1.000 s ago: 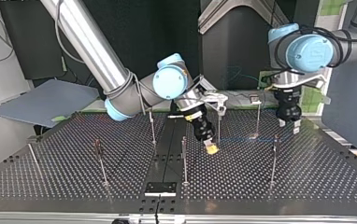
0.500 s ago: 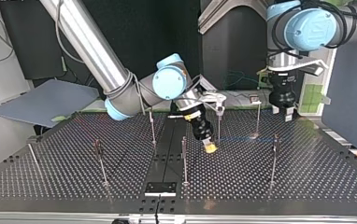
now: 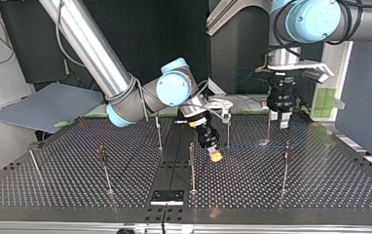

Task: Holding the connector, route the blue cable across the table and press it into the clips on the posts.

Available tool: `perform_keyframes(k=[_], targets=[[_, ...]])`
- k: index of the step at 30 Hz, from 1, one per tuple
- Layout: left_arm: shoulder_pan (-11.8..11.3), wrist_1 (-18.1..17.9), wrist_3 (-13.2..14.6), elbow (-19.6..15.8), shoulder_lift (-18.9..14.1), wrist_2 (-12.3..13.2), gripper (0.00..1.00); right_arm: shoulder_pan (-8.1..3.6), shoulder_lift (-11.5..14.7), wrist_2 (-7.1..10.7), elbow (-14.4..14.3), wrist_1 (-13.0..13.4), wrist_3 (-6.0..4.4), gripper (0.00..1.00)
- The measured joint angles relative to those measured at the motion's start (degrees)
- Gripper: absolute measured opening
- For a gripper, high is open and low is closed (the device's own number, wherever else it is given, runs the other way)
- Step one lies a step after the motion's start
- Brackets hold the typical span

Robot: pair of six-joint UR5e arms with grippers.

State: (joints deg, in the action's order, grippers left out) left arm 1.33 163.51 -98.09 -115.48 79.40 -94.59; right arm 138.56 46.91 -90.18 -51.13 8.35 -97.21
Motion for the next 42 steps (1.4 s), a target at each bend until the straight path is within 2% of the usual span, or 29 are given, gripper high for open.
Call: perform_keyframes(k=[12, 23, 32, 42], targets=[[5.5, -5.7, 5.6, 4.4, 5.5, -4.8, 1.00, -0.33, 0.0, 0.08, 0.0, 0.0, 0.15, 0.00], [10.3, -10.9, 6.8, 6.3, 10.6, -10.0, 1.00, -0.41, -0.1, 0.13, 0.0, 0.0, 0.29, 0.00], [9.2, -13.8, 7.2, 8.4, 14.9, -14.7, 1.00, -0.57, -0.2, 0.25, 0.0, -0.1, 0.42, 0.00], [7.5, -14.7, 6.9, 8.5, 15.7, -19.5, 1.00, -0.70, -0.7, 0.26, -0.1, -0.1, 0.58, 0.00]])
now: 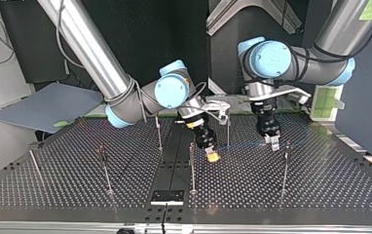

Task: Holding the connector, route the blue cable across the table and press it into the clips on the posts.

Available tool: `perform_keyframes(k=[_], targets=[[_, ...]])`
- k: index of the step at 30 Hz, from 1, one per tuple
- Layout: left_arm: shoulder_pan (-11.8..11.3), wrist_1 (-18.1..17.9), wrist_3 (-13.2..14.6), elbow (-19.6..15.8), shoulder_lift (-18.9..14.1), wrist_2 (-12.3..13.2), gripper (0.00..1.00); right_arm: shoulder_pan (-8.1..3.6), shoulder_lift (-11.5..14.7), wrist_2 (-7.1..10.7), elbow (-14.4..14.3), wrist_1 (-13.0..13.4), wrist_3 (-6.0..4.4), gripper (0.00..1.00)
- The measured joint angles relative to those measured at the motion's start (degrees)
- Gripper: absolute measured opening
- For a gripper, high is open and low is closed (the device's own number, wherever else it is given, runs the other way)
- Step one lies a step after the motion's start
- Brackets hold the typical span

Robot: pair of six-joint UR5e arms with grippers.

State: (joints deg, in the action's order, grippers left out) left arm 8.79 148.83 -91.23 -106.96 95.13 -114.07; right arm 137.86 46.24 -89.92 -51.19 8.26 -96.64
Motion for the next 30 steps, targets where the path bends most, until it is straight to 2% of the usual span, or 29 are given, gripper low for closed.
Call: perform_keyframes(k=[4, 18, 26, 30], targets=[[-0.3, -0.8, 0.0, 0.0, 0.0, 0.0, 1.00, -0.03, -0.5, -0.04, 0.0, 0.0, 0.05, 0.00], [-1.2, -1.6, 0.5, 1.0, 0.5, 4.1, 1.00, 0.00, -0.8, -0.18, 0.1, 0.2, 0.24, 0.00], [-0.7, -0.2, 1.3, 3.9, 3.3, 4.4, 1.00, 0.23, -0.1, -0.16, 0.2, 0.1, 0.24, 0.00], [-0.7, 0.3, 1.5, 4.8, 3.7, 4.4, 1.00, 0.20, 0.2, -0.17, 0.3, 0.1, 0.22, 0.00]])
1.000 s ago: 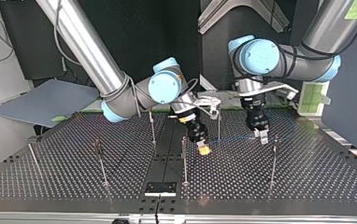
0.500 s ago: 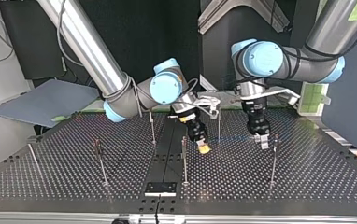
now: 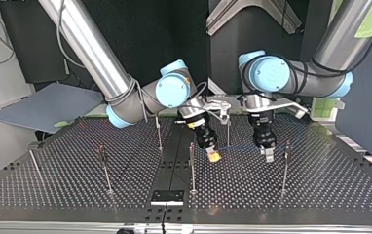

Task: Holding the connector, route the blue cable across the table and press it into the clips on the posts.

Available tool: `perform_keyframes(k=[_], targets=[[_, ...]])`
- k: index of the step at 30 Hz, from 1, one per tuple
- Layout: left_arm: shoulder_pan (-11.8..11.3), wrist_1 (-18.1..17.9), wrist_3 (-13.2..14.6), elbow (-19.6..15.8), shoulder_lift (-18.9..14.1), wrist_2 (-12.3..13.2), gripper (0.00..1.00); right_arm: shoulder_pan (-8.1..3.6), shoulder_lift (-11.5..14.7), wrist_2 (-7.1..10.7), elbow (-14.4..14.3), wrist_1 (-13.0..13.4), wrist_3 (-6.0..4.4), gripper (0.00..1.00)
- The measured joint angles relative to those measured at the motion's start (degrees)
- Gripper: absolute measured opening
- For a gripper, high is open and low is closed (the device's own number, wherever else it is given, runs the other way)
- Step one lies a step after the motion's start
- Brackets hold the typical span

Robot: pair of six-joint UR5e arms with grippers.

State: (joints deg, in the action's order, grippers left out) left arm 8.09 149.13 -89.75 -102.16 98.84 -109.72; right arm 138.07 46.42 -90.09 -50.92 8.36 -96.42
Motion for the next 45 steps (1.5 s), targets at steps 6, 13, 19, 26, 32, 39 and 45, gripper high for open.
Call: perform_keyframes(k=[6, 13, 19, 26, 32, 39, 45], targets=[[0.0, 1.0, 0.4, 0.3, 0.0, 0.0, 1.00, -0.27, 0.6, 0.06, 0.0, -0.1, -0.01, 0.00], [0.1, 1.7, 1.1, 0.3, 0.1, 0.0, 0.64, -0.29, 0.7, 0.08, 0.0, -0.2, -0.01, 0.00], [0.3, 1.9, 0.8, 0.3, 0.1, -1.5, 0.00, -0.14, 0.7, 0.08, 0.0, -0.3, -0.01, 0.00], [0.7, 3.0, 0.2, 0.3, 0.0, -4.0, 0.00, -0.03, 0.7, 0.13, -0.1, -1.0, 0.02, 0.00], [1.5, 5.7, 0.1, -0.7, -0.5, -6.1, 0.00, 0.03, 0.7, 0.13, -0.2, -2.9, 0.42, 0.00], [2.1, 5.0, -1.0, -3.6, -3.3, -6.4, 0.00, 0.08, 0.7, -0.23, -2.5, -4.5, 0.75, 0.00], [2.7, 2.4, -1.4, -6.4, -4.9, -4.9, 0.00, 0.00, 0.9, -0.63, -5.2, -4.6, 0.78, 0.00]])
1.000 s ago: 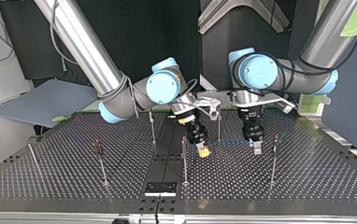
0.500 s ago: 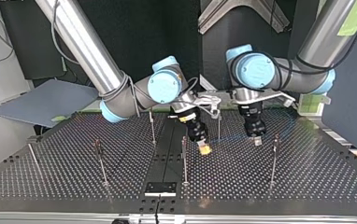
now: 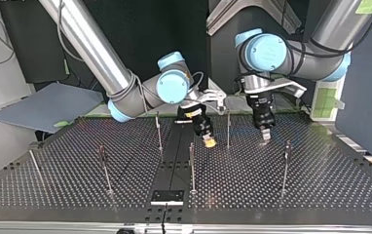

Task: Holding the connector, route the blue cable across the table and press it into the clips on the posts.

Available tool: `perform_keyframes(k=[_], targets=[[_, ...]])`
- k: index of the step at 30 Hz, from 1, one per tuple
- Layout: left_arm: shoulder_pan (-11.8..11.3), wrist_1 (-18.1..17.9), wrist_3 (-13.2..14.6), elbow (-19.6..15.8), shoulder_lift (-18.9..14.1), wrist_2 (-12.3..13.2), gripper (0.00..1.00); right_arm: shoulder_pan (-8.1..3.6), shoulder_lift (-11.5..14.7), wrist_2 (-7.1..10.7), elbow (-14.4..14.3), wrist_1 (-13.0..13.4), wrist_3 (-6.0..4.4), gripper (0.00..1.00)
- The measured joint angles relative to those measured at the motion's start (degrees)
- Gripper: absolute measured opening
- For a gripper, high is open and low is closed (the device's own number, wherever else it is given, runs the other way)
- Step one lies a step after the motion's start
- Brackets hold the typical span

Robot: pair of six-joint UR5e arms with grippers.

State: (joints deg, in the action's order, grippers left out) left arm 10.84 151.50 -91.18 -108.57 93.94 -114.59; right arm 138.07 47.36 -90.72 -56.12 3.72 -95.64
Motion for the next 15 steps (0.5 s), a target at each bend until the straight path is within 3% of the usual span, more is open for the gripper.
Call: perform_keyframes(k=[6, 15], targets=[[0.7, -2.9, -1.0, -3.1, 1.3, 0.5, 0.00, -0.26, 1.7, -0.31, -2.8, 0.0, 0.07, 0.00], [1.4, -6.5, -1.7, -7.7, 5.5, -0.2, 0.00, 0.31, 3.3, -0.27, -7.4, -0.1, 0.86, 0.00]])
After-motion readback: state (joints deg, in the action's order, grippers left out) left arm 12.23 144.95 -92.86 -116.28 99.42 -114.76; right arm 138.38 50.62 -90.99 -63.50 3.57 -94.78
